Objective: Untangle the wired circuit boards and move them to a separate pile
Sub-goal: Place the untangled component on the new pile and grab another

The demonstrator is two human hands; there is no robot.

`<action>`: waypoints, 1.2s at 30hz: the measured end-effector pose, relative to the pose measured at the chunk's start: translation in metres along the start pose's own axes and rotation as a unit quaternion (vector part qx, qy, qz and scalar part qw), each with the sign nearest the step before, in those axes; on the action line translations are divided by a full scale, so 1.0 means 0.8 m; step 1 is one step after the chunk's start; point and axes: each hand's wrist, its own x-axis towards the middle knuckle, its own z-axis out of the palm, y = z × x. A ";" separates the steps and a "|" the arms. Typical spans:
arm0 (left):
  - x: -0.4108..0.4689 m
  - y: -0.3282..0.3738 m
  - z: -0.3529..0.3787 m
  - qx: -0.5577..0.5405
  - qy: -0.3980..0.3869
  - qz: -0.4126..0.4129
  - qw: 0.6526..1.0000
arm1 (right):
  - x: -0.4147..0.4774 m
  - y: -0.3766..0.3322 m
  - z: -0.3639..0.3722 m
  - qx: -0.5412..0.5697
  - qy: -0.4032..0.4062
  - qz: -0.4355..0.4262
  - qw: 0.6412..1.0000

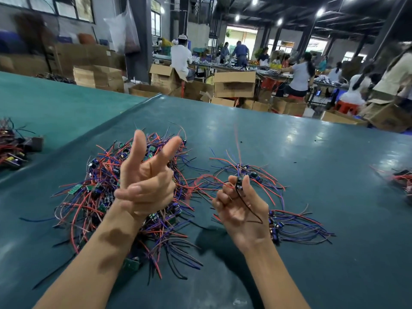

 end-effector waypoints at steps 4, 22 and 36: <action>0.015 0.029 -0.003 0.352 0.362 -0.119 0.855 | 0.001 -0.007 -0.005 0.015 0.006 -0.012 1.000; 0.057 -0.060 -0.046 0.457 0.423 0.010 0.782 | 0.015 0.020 -0.014 -0.291 0.076 -0.135 0.944; 0.043 -0.050 -0.067 0.415 0.520 0.101 0.740 | 0.003 0.028 0.001 -0.410 0.065 -0.171 0.894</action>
